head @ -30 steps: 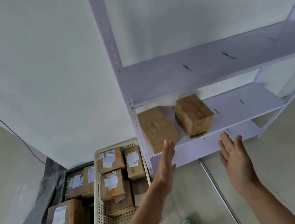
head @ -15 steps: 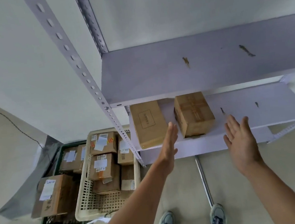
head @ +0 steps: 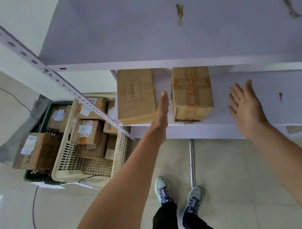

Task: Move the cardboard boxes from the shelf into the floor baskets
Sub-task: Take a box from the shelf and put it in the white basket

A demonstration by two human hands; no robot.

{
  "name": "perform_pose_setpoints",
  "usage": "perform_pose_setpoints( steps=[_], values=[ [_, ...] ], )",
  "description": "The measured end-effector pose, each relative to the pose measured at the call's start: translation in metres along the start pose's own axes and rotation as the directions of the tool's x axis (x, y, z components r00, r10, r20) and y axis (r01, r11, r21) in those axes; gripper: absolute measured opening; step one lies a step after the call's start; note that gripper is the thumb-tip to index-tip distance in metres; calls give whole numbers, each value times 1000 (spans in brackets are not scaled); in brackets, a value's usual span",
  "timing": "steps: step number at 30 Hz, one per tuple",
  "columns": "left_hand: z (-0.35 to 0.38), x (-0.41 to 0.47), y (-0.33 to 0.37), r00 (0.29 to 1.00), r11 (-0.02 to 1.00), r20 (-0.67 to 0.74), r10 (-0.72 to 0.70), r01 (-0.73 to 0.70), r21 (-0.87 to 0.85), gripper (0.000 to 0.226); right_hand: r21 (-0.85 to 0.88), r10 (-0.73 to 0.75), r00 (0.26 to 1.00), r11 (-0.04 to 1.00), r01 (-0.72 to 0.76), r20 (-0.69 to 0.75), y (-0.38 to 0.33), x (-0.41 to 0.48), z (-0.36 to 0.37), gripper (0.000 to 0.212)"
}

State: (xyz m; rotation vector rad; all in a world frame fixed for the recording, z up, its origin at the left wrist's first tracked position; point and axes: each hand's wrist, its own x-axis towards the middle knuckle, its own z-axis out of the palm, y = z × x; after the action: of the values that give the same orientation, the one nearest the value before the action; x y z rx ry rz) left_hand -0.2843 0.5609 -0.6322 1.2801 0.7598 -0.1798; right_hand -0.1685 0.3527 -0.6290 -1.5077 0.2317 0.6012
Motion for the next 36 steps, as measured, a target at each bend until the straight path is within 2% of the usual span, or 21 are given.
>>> perform_pose_setpoints(
  steps=[7,12,16,20,25,28,31,36],
  values=[
    [1,102,-12,1000,999,-11,-20,20,39,84,-82,76,997,994,-74,19,33,93,12,78],
    [5,168,-23,998,998,-12,-64,64,19,93,-53,112,992,993,-108,61,51,143,17,83],
    [5,196,-32,993,994,54,-105,105,4,100,-39,156,979,988,-153,132,60,162,16,93],
    [2,204,-37,994,998,107,-10,17,-62,99,-22,111,984,994,-109,138,64,166,16,92],
    [-10,203,-40,985,971,28,173,-166,-175,85,121,-61,988,992,44,141,71,157,13,77],
    [-12,211,-40,969,944,15,248,-238,-230,77,136,-144,978,983,123,152,81,158,12,80],
    [-11,216,-49,968,932,-1,252,-243,-268,69,101,-146,984,986,135,104,97,162,10,82],
    [-13,215,-74,977,933,-70,200,-212,-291,48,113,-92,993,990,83,78,127,164,7,71]
  ],
)
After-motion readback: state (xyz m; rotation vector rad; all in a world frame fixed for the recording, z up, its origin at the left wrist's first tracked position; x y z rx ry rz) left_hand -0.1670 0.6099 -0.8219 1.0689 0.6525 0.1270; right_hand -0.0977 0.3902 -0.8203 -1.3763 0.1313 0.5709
